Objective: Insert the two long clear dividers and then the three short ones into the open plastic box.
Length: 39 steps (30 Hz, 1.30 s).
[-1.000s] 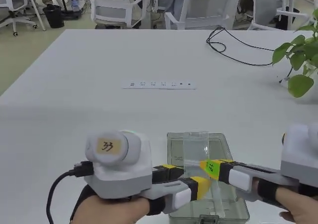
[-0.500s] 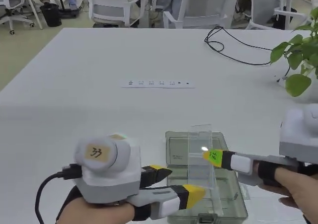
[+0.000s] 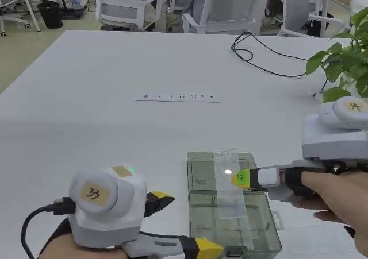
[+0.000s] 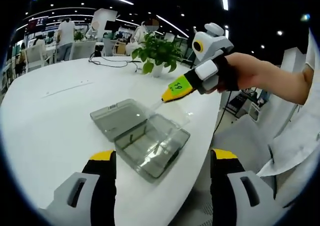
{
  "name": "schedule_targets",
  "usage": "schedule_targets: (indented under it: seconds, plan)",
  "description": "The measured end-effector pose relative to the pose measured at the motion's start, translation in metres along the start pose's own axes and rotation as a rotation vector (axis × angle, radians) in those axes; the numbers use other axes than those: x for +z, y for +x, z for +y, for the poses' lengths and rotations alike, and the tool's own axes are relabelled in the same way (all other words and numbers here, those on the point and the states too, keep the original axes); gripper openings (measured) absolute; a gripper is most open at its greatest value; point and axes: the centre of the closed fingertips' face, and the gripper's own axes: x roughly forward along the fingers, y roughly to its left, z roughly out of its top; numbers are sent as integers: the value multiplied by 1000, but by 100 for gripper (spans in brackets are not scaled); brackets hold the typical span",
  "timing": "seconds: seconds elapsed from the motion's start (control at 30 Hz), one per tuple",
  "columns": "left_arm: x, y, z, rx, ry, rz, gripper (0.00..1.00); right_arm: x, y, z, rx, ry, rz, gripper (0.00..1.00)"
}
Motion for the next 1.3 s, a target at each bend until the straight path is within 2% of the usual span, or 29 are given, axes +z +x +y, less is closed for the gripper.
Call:
schedule_targets:
  seconds: [0.2,0.33,0.53,0.63,0.83,1.07,1.3]
  plan:
    - [-6,0,1,-20,63,8,85,-1,7,-12,-60,15,63,7]
    - [-13,1,-1,-45,104,24,89,-7,9,-15,-111,32,88,7]
    - [-19,2,-3,-81,163,37,97,-18,12,-17,-160,58,130,7]
    - [-23,1,-2,-97,161,57,96,-21,15,-21,-166,87,143,7]
    - [-23,-2,1,-111,182,47,96,-32,21,-31,-215,112,175,7]
    - [-26,-3,0,-131,197,47,95,-39,30,-41,-239,149,192,7]
    - [-27,-2,-1,-137,184,42,94,-43,37,-47,-254,165,207,7]
